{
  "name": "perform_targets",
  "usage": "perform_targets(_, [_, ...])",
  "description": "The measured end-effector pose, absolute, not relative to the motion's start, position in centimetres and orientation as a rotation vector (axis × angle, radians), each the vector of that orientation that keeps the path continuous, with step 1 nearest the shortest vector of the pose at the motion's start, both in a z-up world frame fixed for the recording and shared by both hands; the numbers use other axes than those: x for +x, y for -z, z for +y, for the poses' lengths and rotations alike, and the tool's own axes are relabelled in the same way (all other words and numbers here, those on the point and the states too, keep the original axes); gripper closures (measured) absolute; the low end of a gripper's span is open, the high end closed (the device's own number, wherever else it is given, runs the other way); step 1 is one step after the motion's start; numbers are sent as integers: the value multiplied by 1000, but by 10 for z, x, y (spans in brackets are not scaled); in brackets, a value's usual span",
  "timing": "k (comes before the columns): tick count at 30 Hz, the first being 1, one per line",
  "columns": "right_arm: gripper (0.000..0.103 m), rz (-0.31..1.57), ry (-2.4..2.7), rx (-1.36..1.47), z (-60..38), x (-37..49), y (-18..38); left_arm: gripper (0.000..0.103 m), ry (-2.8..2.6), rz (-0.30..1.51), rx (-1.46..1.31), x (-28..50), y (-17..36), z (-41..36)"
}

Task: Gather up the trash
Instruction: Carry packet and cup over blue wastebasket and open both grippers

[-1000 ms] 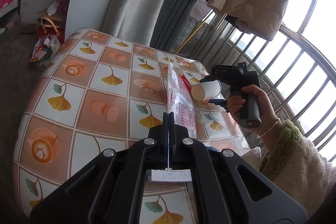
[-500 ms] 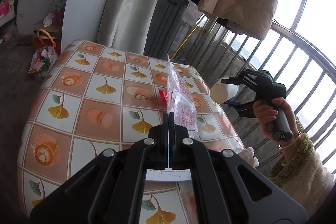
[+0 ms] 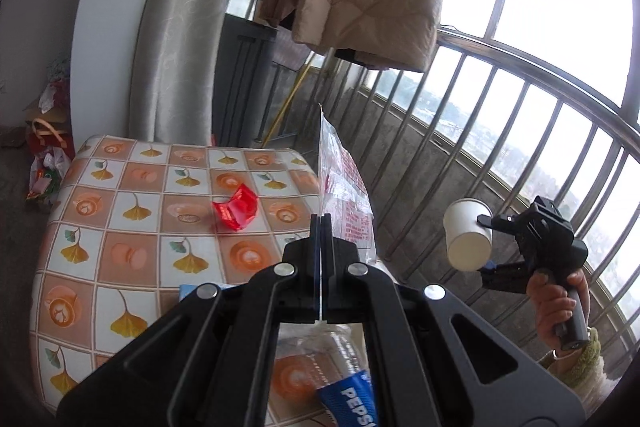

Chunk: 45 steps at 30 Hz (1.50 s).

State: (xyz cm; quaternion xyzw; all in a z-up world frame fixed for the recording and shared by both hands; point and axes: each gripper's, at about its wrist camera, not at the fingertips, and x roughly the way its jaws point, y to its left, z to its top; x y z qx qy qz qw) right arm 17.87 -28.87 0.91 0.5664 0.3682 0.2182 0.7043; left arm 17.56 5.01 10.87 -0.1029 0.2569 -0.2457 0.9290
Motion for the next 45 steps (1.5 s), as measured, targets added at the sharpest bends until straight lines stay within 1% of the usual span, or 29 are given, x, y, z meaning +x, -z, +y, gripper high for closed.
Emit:
perform_targets(7, [41,685,-286,1405,-372,65,36,103,697,576,-100,157,-118,-49])
perform_targets(13, [41,578,35,1413,-434,-26,67,103,879,696,37,153,-94,-162])
perform_targets(18, [40,553,277,1405,-476,-77,101,103,1001,795,237,141,-54,-269])
perform_targets(22, [40,573,411,1449,-505,-100,138,103,1053,874,382,132,-11,-350])
perform_targets(27, [40,585,553,1478,-536,-117,175,103,1099,1007,486,126,45,-439])
perform_targets(30, [40,589,619,1489,-554,-121,195,103,1111,1053,529,124,75,-477])
perform_targets(32, [37,585,634,1492,-567,-121,212,103,1132,1094,531,124,94,-497])
perform_targets(33, [30,603,647,1495,-572,-120,222,103,1142,1113,521,124,102,-506])
perform_targets(34, [28,624,673,1506,-577,-119,233,100,1146,1137,518,124,112,-514])
perform_targets(35, [28,634,693,1518,-581,-120,243,88,1143,1161,516,124,121,-520])
perform_targets(37, [27,677,736,1528,-586,-121,263,76,1123,1198,509,124,134,-524])
perform_targets(40, [27,687,783,1559,-584,-126,275,74,1117,1220,493,121,137,-519])
perform_targets(45, [27,674,796,1520,-578,-127,263,62,1110,1147,510,120,113,-498])
